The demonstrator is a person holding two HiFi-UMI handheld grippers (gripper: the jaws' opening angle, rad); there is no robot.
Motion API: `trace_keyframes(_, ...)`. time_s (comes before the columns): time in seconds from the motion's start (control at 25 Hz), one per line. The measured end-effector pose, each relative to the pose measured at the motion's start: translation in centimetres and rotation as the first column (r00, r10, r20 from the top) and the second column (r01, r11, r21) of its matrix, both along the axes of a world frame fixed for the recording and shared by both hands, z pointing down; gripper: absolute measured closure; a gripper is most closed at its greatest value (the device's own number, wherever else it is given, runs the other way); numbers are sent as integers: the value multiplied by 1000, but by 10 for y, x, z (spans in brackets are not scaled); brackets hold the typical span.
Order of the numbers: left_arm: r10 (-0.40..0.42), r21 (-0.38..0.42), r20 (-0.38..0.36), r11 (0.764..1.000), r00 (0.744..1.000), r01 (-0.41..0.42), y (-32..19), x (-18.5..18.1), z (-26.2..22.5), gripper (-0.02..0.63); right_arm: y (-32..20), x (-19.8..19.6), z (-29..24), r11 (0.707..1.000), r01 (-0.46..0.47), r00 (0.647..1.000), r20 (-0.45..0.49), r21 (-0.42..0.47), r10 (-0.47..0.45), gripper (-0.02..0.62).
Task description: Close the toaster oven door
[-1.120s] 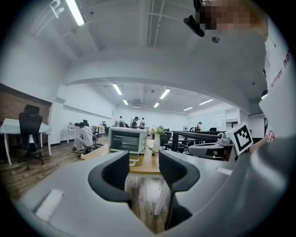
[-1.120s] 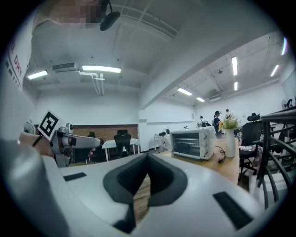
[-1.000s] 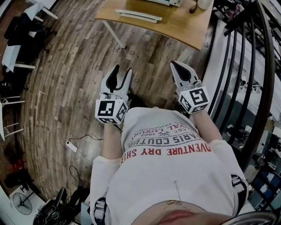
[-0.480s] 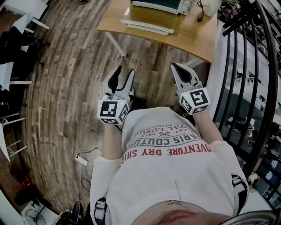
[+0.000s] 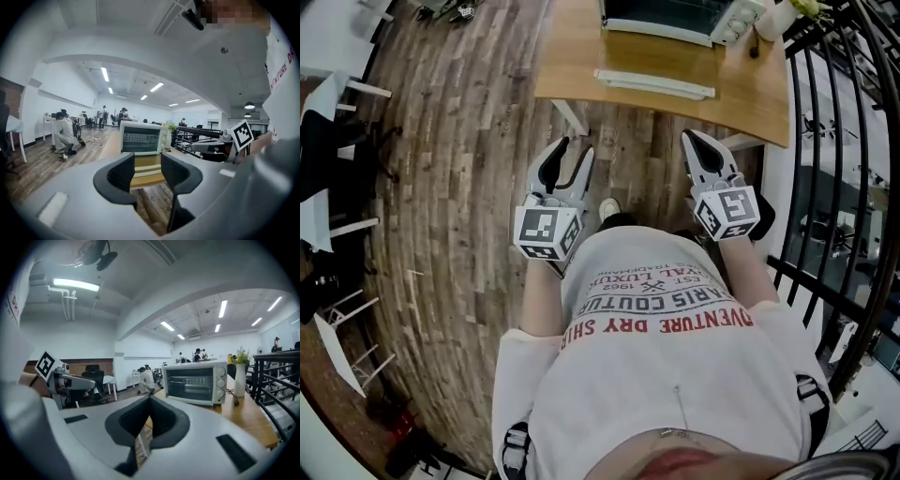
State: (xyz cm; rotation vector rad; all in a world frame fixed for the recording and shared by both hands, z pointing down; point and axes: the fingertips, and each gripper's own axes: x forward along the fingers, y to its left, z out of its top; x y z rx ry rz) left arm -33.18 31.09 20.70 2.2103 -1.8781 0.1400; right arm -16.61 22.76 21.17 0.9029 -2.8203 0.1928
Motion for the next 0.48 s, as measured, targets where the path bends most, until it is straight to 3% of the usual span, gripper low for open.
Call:
trace_keyframes(0.2,88,-38,-11,995,996,-88,-27,-32,9,422,-16,-26,1,993,-114,993,-3,-6,114,609)
trace_keyframes(0.48,181,-75,-8,981,984,-181,-81,-38,38,422,-54,-27,18,977,-208,978,-12,-41,208,609)
